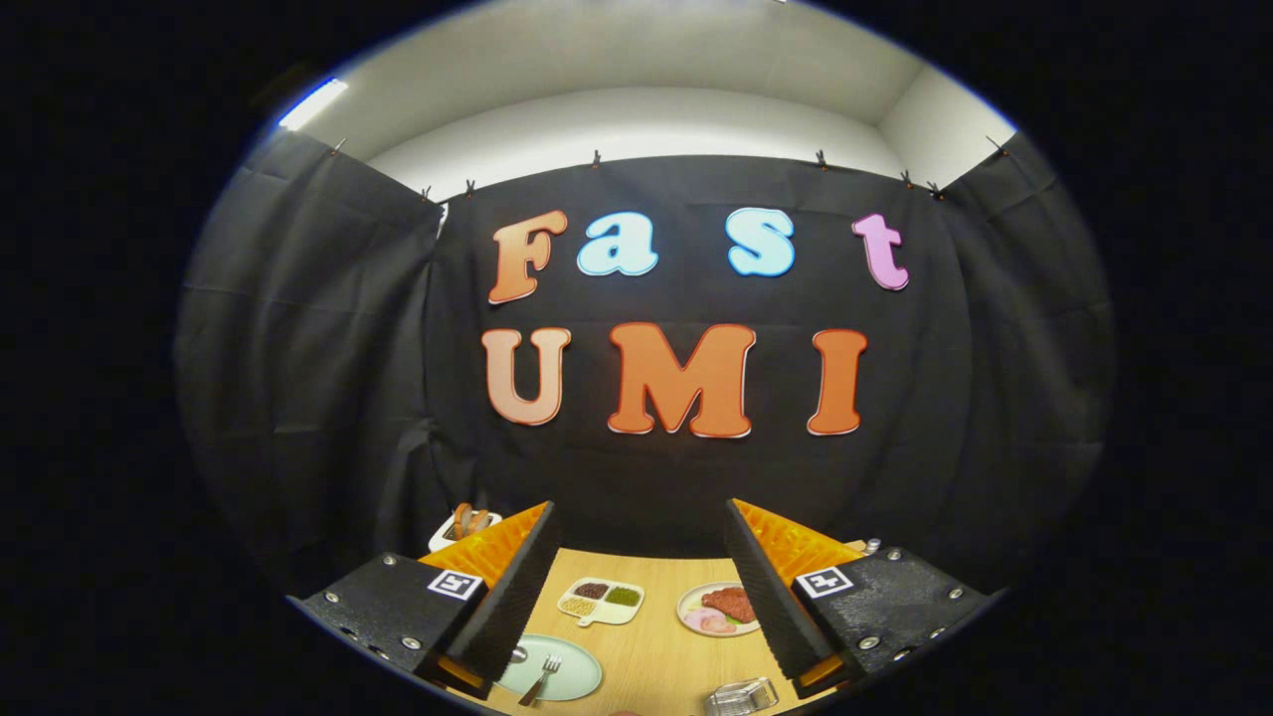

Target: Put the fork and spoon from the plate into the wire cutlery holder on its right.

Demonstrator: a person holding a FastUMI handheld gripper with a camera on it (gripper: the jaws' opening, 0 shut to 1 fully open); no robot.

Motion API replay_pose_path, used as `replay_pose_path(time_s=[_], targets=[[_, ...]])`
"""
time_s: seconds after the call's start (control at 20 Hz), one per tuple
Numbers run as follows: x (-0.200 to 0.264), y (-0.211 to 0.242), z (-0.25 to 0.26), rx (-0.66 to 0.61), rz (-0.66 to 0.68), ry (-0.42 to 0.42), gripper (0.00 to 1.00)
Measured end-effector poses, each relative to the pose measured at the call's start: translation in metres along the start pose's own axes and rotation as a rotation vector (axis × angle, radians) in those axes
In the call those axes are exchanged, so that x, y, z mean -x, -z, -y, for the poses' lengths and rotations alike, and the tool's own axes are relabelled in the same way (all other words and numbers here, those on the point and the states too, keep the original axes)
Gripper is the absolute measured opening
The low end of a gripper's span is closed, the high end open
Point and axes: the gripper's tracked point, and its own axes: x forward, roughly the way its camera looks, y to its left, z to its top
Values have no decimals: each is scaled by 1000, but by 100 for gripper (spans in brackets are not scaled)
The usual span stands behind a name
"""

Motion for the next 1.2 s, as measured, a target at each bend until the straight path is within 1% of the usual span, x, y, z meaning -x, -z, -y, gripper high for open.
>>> replay_pose_path(time_s=[0.2,0.45,0.55,0.65,0.75,1.0,1.2], targets=[[-12,34,-30,-9,-95,-31,99],[-30,71,-79,-20,-203,-95,99],[-35,91,-92,-15,-261,-105,99],[-37,119,-108,-26,-354,-146,99],[-36,148,-113,-24,-454,-157,99],[-24,239,-123,-18,-744,-135,97],[-11,289,-126,15,-908,-124,95]])
